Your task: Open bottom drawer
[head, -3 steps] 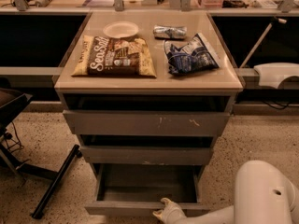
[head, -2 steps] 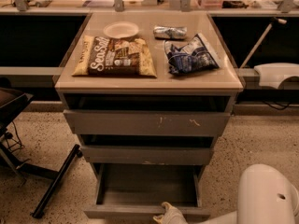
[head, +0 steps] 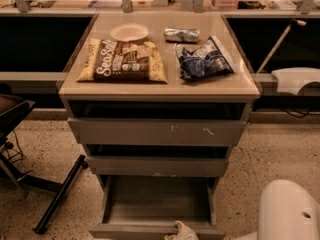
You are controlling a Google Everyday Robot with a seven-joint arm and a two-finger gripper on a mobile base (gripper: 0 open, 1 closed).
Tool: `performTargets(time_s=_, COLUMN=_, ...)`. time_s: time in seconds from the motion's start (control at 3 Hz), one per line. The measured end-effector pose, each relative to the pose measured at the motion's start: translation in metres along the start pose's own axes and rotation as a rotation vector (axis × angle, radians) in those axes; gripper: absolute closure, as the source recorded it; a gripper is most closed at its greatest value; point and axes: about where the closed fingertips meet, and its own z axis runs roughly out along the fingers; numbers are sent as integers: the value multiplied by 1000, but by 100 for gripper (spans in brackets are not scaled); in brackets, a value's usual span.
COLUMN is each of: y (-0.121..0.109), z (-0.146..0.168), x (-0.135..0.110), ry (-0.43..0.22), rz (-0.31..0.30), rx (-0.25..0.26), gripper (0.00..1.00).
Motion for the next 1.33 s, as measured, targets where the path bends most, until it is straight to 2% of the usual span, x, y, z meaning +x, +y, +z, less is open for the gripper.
performTargets(time_s=1.0, y=7, z=-16, x=6, ry=2, rz=11, rx=11, gripper=100)
performTargets(time_s=1.33, y=7, z=-16, x=6, ry=2, rz=11, rx=11, gripper=81)
